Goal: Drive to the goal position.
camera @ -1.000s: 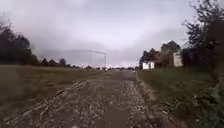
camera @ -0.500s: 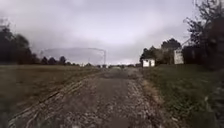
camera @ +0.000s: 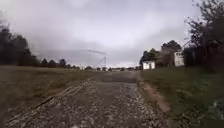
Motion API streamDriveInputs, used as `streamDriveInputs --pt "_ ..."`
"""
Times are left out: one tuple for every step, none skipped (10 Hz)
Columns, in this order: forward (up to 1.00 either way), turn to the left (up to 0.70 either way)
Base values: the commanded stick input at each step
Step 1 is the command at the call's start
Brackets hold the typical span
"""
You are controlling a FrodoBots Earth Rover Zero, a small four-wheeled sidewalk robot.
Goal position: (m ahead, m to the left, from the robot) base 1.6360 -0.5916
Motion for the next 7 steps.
streamDriveInputs --pt "0.24 -0.45" --pt "0.17 -0.52" --pt "0.10 -0.60" --pt "0.02 -0.67" --pt "0.00 -0.59" --pt "0.00 -0.44" --pt "0.00 -0.30"
